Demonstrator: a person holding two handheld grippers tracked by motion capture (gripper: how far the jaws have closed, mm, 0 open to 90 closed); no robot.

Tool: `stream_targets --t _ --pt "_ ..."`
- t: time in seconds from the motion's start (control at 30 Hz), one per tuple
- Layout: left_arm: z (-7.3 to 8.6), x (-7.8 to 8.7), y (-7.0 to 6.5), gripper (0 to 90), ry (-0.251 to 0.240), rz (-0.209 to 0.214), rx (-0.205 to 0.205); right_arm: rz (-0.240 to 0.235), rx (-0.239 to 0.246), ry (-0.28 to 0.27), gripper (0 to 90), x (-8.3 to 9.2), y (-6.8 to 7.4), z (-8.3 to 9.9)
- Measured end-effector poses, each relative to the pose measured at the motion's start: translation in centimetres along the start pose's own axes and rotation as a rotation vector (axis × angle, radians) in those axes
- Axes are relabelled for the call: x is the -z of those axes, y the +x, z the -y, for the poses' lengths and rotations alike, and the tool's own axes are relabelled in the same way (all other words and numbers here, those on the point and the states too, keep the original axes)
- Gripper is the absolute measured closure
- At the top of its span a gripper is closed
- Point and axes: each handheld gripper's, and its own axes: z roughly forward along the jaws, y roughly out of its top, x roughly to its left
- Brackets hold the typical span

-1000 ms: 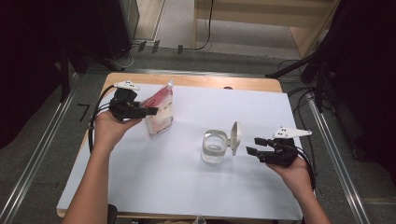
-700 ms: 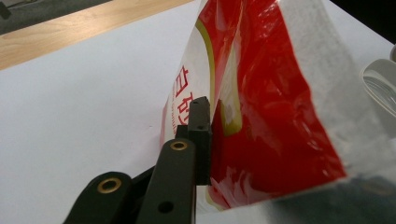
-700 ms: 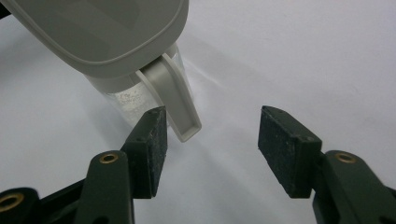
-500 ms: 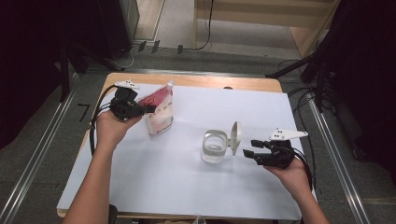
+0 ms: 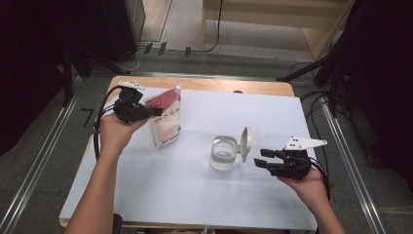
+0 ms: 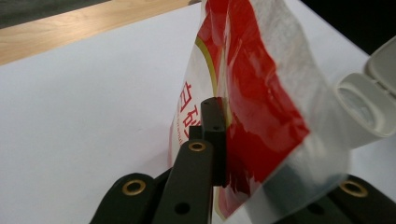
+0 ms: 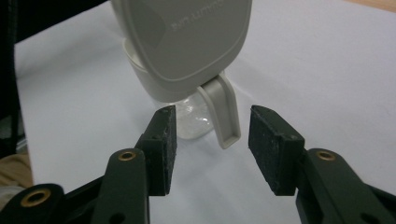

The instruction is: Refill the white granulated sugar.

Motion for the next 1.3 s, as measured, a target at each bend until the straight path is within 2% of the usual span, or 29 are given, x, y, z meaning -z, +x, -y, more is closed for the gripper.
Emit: stream_targets --t 0.17,0.27,0.47,0.7,0.83,0.9,1.0,1.13,1.3 --pt "-0.6 0.9 -0.7 90.0 -0.006 0.019 -0.016 -0.016 0.019 0.013 52.7 0.3 1.1 0.1" --pt "-0.9 1.3 -1.1 90.0 -0.003 0.011 -0.035 -0.032 0.04 0.028 54.6 0.0 2.0 0.1" --pt "-1.0 1.7 -1.5 90.0 0.005 0.03 -0.024 -0.08 0.091 0.022 55.9 -0.2 4.5 -0.9" --pt "-1.3 2.1 -2.0 90.0 0.007 0.05 -0.032 -0.127 0.14 0.055 55.8 -1.9 6.8 -2.1" --pt "-1.3 2.3 -2.1 90.0 0.005 0.066 -0.02 -0.132 0.109 0.07 54.9 -2.8 7.7 -2.7" --pt "-1.3 2.4 -2.2 90.0 0.008 0.06 -0.023 -0.162 0.114 0.086 54.0 -3.4 8.1 -3.0" --pt "-1.3 2.5 -2.3 90.0 0.012 0.061 -0.022 -0.161 0.116 0.114 52.9 -4.5 8.8 -3.3" --pt "-1.3 2.7 -2.3 90.0 0.015 0.06 -0.023 -0.132 0.131 0.118 52.2 -5.9 9.7 -3.8" --pt "-1.3 3.2 -2.5 90.0 0.014 0.066 -0.022 -0.138 0.119 0.119 53.0 -7.2 10.7 -4.3"
